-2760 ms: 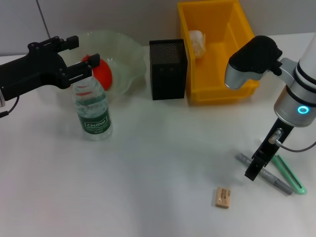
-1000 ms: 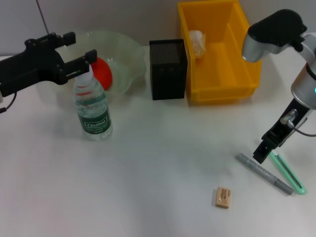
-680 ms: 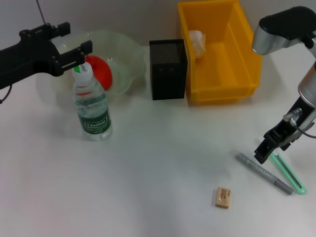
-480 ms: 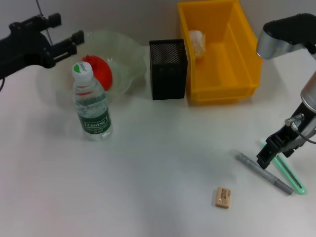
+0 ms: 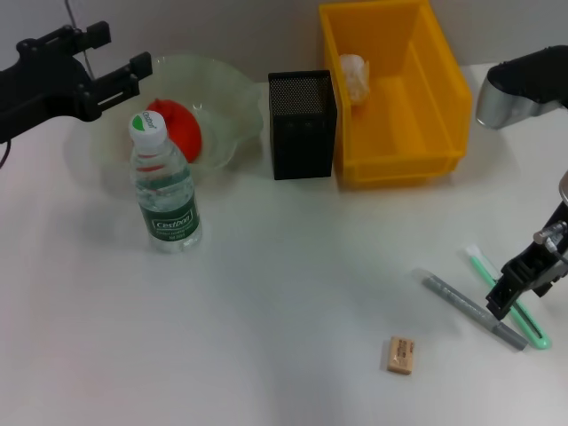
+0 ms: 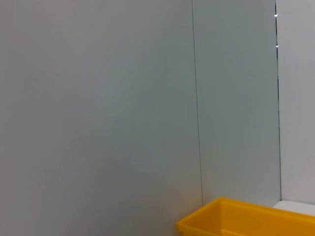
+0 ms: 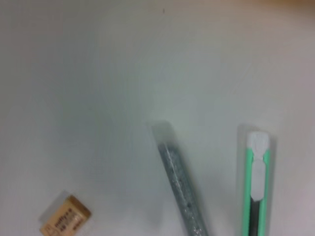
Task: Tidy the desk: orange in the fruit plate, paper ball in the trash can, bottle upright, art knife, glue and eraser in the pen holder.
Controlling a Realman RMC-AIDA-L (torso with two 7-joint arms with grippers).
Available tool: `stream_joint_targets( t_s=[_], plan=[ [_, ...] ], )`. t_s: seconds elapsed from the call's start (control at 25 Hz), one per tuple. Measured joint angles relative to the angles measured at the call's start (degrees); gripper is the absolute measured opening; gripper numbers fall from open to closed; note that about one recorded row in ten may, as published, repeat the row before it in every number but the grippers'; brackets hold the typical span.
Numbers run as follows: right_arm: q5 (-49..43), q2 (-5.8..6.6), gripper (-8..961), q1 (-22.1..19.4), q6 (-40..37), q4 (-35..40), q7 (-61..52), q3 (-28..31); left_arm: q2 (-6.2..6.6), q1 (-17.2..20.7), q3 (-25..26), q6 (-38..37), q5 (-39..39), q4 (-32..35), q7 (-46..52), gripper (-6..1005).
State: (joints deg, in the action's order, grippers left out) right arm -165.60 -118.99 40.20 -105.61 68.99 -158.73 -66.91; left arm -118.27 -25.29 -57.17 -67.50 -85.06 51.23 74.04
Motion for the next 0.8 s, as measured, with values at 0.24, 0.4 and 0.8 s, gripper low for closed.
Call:
stream_joint_targets(
  t_s=[0.24,0.4,0.8],
  plan=[
    [-1.28,0.18,698,-0.8,2.07,-0.7,1.57,0.02,-0.26,-0.63,-0.18,0.21,0.1,-1.96,-1.81,686],
    [-1.64,0.91,697,-0.42,3.53,-2.16,1.94,0.55,-0.25,-1.74,0.11,0.33,0.14,-3.9,-2.64,686],
    [-1.66,1.15,697,0.89,6.77,-5.6,1.82,0.9,-0.28,-2.71,-0.02,1.18,0.34,-4.38,-3.45,685]
  ],
)
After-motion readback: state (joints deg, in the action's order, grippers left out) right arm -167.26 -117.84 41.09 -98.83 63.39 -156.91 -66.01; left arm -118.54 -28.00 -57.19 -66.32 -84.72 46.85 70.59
